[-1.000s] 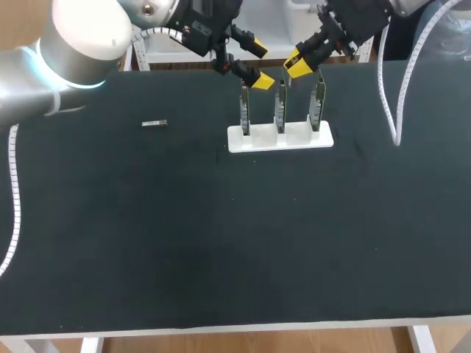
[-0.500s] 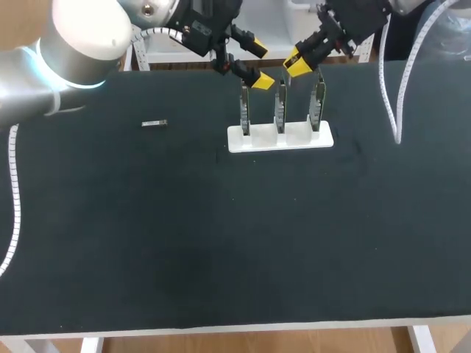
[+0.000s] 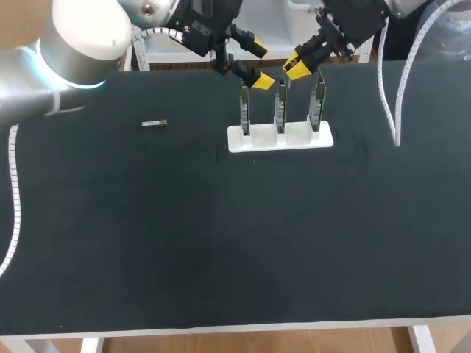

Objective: Pick up the optical module with the left hand, and insert it into the network port with the right hand.

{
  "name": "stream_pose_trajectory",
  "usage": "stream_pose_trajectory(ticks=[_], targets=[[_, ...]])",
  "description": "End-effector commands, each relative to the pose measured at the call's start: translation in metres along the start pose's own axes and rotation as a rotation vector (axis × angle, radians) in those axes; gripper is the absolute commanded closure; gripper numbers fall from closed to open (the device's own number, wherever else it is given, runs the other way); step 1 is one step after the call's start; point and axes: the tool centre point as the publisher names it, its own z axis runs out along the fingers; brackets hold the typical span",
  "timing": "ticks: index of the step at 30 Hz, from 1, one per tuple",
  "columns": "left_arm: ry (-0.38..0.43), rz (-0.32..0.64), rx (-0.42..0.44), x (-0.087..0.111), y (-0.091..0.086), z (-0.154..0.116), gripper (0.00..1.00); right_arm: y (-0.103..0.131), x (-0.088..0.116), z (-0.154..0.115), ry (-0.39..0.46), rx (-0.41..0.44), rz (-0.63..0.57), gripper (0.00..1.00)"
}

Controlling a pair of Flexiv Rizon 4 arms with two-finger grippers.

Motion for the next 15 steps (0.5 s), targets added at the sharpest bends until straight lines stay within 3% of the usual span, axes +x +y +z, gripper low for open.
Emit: stream_pose_trajectory(ticks=[1,15], targets=[[0.003,-0.002,-0.004,-0.0004,-0.0013,0.0000,0.00,-0.0040,-0.0057,-0.0020,0.003,-0.002,-0.010,1.00],[0.003,-0.002,-0.004,-0.0004,-0.0013,0.0000,0.00,-0.0108,-0.0095,-0.0012,0.001,0.005,-0.022,1.00]])
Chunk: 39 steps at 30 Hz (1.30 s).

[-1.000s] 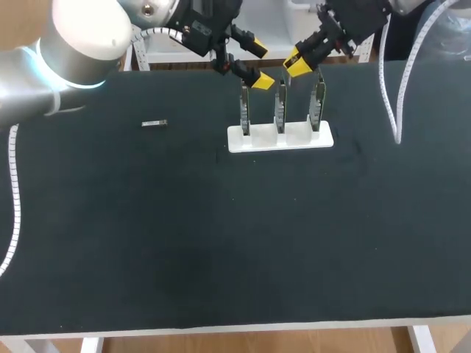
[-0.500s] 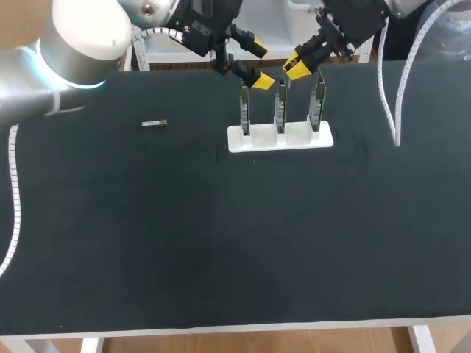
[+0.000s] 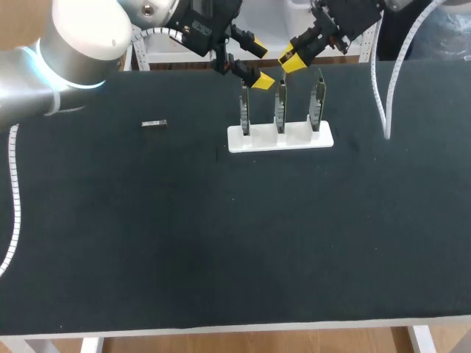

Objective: Pick up the optical module with the left hand, and insert it into the network port with the right hand.

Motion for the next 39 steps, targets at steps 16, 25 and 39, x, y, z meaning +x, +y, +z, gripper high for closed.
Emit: stream_pose_trajectory(ticks=[16,25,39], targets=[[0.003,-0.002,-0.004,0.000,-0.001,0.000,0.00,-0.005,0.008,0.002,0.006,-0.011,0.019,1.00],[0.003,-0.002,-0.004,0.000,-0.001,0.000,0.00,-0.006,0.011,0.004,0.011,-0.016,0.031,1.00],[0.003,-0.002,-0.004,0.000,-0.001,0.000,0.00,-0.007,0.014,0.006,0.012,-0.025,0.036,1.00]])
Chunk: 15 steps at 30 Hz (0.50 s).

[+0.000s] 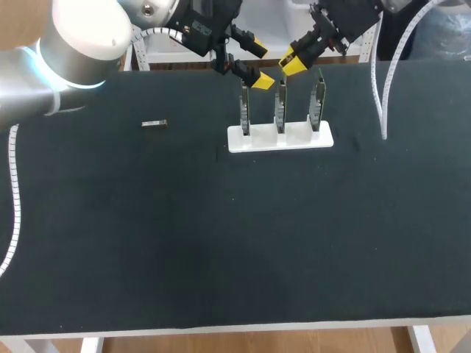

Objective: Pick up the optical module with the left hand, and insert it into the network port with the right hand.

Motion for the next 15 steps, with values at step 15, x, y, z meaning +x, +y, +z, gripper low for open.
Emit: stream_pose_trajectory(ticks=[15], targets=[[0.003,-0.002,-0.004,0.000,-0.001,0.000,0.00,-0.006,-0.004,-0.002,-0.008,-0.002,-0.011,1.00]])
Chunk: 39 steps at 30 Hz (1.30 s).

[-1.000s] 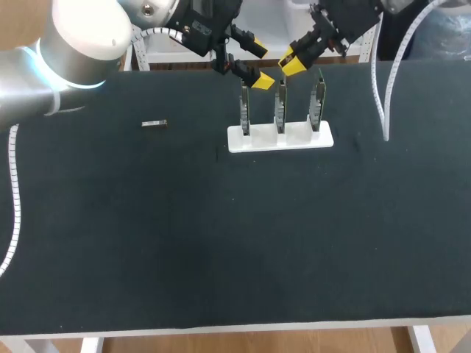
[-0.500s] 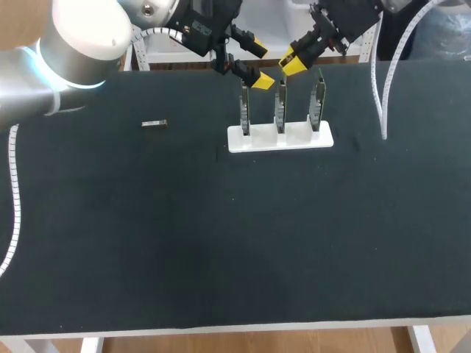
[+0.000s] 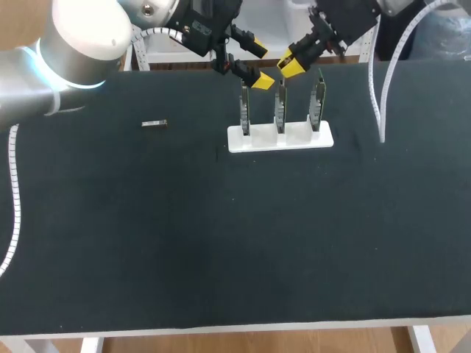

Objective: Pick up the optical module with the left hand, and insert it into the network port with the right hand.

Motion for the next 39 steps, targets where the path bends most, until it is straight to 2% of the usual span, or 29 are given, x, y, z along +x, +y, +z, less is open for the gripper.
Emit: stream_pose_trajectory(ticks=[1,25,39], targets=[[0.003,-0.002,-0.004,0.000,-0.001,0.000,0.00,-0.003,-0.005,-0.006,0.003,-0.001,-0.009,1.00],[0.003,-0.002,-0.004,0.000,-0.001,0.000,0.00,-0.009,0.006,-0.004,0.002,-0.005,0.011,1.00],[0.003,-0.002,-0.004,0.000,-0.001,0.000,0.00,-0.019,0.003,0.001,-0.004,-0.017,-0.002,1.00]])
